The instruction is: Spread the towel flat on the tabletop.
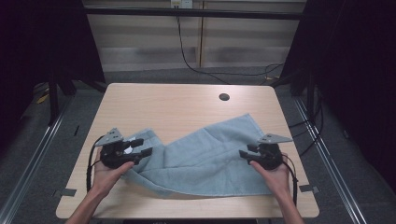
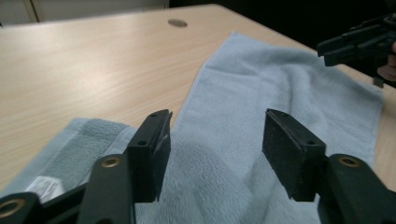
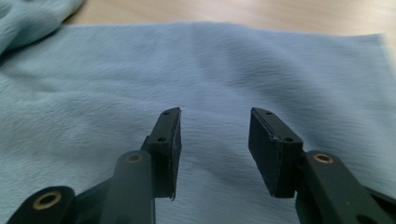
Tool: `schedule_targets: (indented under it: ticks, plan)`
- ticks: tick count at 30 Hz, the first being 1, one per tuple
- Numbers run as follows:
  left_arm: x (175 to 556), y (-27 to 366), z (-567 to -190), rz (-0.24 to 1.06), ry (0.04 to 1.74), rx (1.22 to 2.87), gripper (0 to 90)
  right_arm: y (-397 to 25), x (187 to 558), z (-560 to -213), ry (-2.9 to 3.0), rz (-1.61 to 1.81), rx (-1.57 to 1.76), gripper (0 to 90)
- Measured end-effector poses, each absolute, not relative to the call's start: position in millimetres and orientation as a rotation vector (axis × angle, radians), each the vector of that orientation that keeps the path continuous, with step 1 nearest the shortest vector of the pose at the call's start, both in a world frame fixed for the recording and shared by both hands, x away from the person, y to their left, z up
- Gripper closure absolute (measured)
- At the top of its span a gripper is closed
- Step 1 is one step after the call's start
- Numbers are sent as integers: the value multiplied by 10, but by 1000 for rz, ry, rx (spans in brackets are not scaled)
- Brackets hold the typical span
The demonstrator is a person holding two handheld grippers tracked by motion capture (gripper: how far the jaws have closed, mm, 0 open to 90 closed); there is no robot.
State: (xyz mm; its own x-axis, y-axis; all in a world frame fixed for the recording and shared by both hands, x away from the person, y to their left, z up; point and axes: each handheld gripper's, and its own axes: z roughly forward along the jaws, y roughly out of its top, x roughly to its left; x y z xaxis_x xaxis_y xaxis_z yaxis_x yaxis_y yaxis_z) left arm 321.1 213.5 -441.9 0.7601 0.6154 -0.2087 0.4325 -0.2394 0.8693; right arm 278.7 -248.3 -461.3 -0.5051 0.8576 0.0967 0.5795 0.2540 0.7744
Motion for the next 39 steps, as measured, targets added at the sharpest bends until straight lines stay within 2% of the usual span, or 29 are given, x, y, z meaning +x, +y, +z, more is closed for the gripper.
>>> schedule_targets:
  ticks: [2, 3, 4, 5, 11, 18, 23, 28, 35, 36, 38, 39]
  plan:
    - [3292, 1986, -4477, 189, 784, 1916, 445, -2348, 2789, -4675, 2250, 1160, 1281, 562]
    - [3315, 1906, -4498, 171, 755, 1949, 624, -2208, 2777, -4730, 2312, 1166, 1259, 565]
    - [3320, 1833, -4517, 160, 685, 1976, 624, -2208, 2777, -4730, 2312, 1166, 1259, 565]
    - [3318, 1761, -4533, 157, 646, 2013, 713, -2144, 2769, -4752, 2342, 1168, 1247, 563]
    - [3411, 1629, -4865, 132, 739, 2206, 680, -1917, 2623, -4815, 2469, 1179, 1159, 542]
    - [3348, 1590, -4870, 183, 717, 2281, 669, -1979, 2470, -4989, 2484, 1112, 1169, 520]
    - [3300, 1671, -4813, 55, 725, 2219, 594, -2036, 2652, -5005, 2436, 1070, 1178, 557]
    - [3285, 1806, -4717, -16, 734, 2108, 594, -2114, 2965, -5016, 2392, 1039, 1215, 556]
    - [3381, 2116, -4620, 28, 806, 1973, 579, -2408, 3393, -5072, 2285, 1078, 1304, 550]
    - [3397, 2180, -4610, 46, 822, 1960, 578, -2443, 3428, -5061, 2284, 1068, 1323, 529]
    - [3421, 2307, -4609, 76, 863, 1935, 572, -2460, 3441, -5012, 2257, 990, 1379, 425]
    - [3426, 2369, -4617, 105, 891, 1923, 564, -2450, 3418, -4992, 2258, 1010, 1367, 452]
